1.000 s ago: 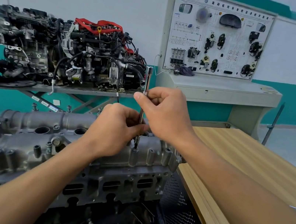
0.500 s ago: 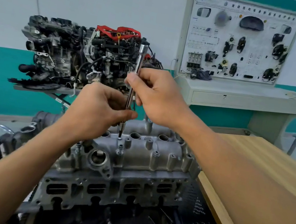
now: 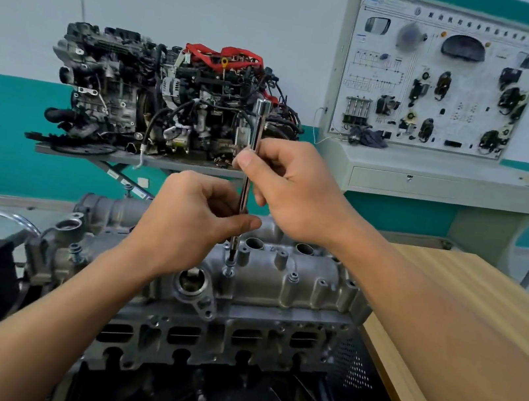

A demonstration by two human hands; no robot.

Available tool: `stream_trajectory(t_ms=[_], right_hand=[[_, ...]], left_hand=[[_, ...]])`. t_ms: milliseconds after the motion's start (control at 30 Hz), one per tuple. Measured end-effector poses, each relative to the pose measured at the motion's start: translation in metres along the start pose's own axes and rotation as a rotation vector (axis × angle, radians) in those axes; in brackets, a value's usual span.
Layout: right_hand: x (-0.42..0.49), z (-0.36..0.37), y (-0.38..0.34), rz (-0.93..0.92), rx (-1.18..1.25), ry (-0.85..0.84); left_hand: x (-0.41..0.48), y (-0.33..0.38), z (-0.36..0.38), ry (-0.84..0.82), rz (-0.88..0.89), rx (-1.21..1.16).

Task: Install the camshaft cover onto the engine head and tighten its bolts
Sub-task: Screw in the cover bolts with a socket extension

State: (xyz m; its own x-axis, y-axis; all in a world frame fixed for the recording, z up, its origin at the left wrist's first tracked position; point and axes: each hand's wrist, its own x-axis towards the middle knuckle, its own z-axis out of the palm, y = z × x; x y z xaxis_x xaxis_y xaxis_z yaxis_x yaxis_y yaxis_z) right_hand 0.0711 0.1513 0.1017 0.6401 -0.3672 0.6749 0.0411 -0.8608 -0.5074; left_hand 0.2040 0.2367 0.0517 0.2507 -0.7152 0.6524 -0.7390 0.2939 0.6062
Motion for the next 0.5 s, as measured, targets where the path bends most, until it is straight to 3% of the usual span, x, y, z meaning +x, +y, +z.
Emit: stream_trajectory(t_ms=[333,500], right_hand=[[-0.0008,-0.0098,0.0032,0.024,0.076,-0.035],[-0.0015,-0.0045,0.0066,0.045,0.114,0.088]], left_hand=[[-0.0017,-0.0011,0.0007,-0.185,-0.040,-0.097],[-0.0037,0.0000,0.0002,0.002,-0.037,-0.249]])
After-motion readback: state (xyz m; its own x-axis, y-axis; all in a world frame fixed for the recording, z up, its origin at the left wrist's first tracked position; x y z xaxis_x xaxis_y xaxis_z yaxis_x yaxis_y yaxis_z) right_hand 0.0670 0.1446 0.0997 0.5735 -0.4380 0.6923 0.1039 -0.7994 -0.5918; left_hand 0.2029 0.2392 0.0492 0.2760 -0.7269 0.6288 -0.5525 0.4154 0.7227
